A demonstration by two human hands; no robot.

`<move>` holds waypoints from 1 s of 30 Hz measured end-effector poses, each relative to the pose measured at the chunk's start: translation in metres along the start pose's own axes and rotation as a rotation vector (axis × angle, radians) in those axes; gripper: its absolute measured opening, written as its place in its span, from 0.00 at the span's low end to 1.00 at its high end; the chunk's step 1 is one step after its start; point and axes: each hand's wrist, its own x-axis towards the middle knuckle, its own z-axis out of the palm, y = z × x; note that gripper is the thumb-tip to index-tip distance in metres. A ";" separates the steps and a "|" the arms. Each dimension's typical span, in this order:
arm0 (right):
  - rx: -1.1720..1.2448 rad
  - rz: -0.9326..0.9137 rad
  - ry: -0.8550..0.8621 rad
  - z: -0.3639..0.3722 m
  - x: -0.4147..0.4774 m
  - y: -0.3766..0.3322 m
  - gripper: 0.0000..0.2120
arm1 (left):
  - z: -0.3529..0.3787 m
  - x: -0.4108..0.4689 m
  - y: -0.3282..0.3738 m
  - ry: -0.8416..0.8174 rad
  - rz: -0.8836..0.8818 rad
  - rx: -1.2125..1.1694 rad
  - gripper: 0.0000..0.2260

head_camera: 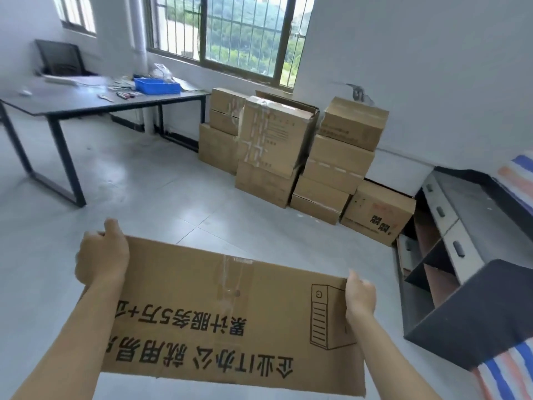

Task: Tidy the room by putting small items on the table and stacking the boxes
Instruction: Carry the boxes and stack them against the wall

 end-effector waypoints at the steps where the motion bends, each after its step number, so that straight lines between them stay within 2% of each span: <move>1: -0.013 0.000 -0.005 0.016 0.011 -0.010 0.18 | 0.011 0.016 0.005 -0.004 -0.007 0.007 0.24; 8: -0.048 -0.022 0.048 0.104 0.084 -0.070 0.16 | 0.091 0.109 0.043 0.013 -0.036 -0.031 0.24; 14: -0.013 0.010 0.084 0.149 0.144 -0.104 0.12 | 0.149 0.145 0.088 0.095 0.028 -0.110 0.17; 24: 0.160 -0.024 0.048 0.233 0.327 -0.228 0.17 | 0.305 0.222 0.223 0.149 0.144 -0.146 0.17; 30: 0.231 -0.081 0.044 0.273 0.427 -0.307 0.12 | 0.387 0.262 0.303 0.232 0.169 -0.214 0.20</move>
